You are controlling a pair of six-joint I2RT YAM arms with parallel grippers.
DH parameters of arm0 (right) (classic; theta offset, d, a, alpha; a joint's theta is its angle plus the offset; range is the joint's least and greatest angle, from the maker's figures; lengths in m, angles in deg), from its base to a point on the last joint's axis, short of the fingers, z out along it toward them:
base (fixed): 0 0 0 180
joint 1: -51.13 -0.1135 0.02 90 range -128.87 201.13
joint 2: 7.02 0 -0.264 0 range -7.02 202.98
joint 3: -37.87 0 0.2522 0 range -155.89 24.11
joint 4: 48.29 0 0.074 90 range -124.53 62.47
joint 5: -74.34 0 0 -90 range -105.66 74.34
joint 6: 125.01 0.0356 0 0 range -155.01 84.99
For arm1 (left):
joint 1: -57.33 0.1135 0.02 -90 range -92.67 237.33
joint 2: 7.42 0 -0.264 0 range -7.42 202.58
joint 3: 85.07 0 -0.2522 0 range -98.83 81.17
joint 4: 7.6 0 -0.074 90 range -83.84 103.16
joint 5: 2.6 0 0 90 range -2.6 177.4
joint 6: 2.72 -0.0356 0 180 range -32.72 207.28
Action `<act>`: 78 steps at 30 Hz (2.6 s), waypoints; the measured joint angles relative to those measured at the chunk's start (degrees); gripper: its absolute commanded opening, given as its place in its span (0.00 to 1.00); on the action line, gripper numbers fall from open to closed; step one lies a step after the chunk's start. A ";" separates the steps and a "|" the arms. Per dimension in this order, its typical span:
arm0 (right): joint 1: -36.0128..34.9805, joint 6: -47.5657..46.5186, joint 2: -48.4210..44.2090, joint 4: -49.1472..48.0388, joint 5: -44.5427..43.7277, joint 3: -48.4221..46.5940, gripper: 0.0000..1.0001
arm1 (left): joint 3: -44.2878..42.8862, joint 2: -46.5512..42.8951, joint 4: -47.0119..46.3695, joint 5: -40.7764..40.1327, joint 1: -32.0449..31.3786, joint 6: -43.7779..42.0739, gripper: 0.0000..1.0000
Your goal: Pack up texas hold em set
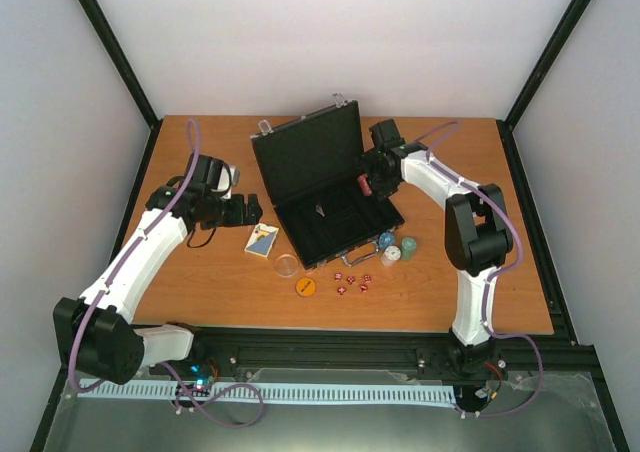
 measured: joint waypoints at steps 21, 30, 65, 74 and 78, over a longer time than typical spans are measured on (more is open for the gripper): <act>1.14 -26.93 -2.29 10.36 -5.05 -5.14 0.91 | 0.00 0.00 -0.07 -1.46 0.00 0.00 1.00; 0.96 -52.94 -17.75 18.56 -9.33 13.18 0.83 | -0.22 3.48 -0.50 -1.09 0.00 -0.04 1.00; -8.94 -67.84 -10.21 22.75 -11.98 16.81 0.13 | -3.13 8.44 -1.27 -0.98 0.00 -1.31 1.00; -8.94 -67.91 -10.75 30.67 -11.65 3.67 0.14 | -3.13 8.48 -1.25 -0.92 0.00 -1.40 1.00; -8.94 -67.71 -13.75 29.55 -12.39 0.74 0.15 | -3.13 8.46 -1.25 -0.72 0.00 -1.42 1.00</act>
